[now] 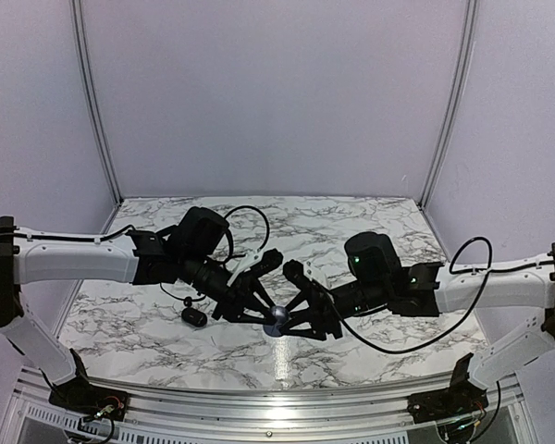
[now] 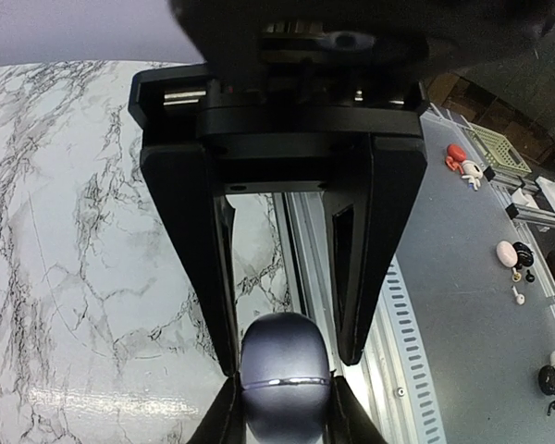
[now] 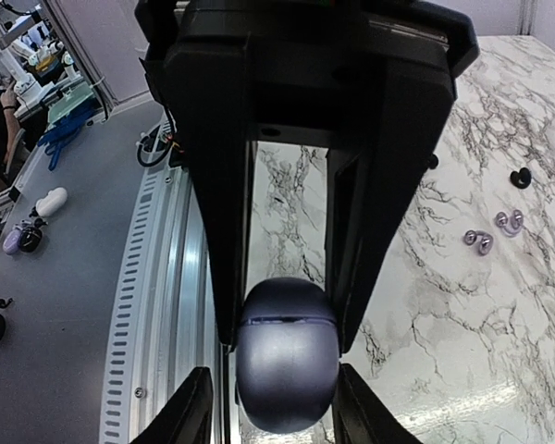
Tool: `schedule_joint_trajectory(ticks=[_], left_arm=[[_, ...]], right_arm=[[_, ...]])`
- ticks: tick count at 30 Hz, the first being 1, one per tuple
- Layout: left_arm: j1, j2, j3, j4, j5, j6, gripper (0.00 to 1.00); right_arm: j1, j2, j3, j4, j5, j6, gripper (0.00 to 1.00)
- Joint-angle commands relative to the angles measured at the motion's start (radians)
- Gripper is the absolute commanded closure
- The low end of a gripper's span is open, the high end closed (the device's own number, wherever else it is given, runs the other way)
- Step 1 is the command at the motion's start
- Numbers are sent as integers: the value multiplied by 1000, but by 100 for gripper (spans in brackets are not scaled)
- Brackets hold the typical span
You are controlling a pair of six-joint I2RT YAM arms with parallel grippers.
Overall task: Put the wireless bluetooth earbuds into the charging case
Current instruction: Pass from the left arm to the right, then pass from the right arm to the left
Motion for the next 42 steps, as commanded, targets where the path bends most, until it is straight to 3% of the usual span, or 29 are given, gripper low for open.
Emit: schedule_joint_trajectory(ticks=[1,12,15,17,19,22,26,30,35,42], left_arm=[[-5,18,43,-26,19,6,100],[-6,34,63,-29,-19,-9,100],[-6,20,54,-27,-41,-9,81],[-2,4,44,-20,-68,-27,57],[9,-12,32,-12,-70,-43,46],[32,-61,-13,70,-83,-79,39],[60,-163,-135,266,-103,-130,36],[62,-231,-204,358,-142,-128,36],[54,-230,-217,477,-136,-192,38],[16,-204,-208,568,-184,-234,40]], right_arm=[[-5,11,41,19,-30,-6,58],[-2,30,52,5,-50,-11,77],[-4,7,48,23,-47,-7,84],[-12,-15,36,48,-38,2,85],[-28,-36,21,80,-37,17,86],[-55,-65,1,143,-32,35,87],[-82,-100,-5,211,1,51,87],[-101,-132,-22,315,38,94,87],[-101,-128,-69,504,17,170,87],[-100,-107,-83,609,-15,223,86]])
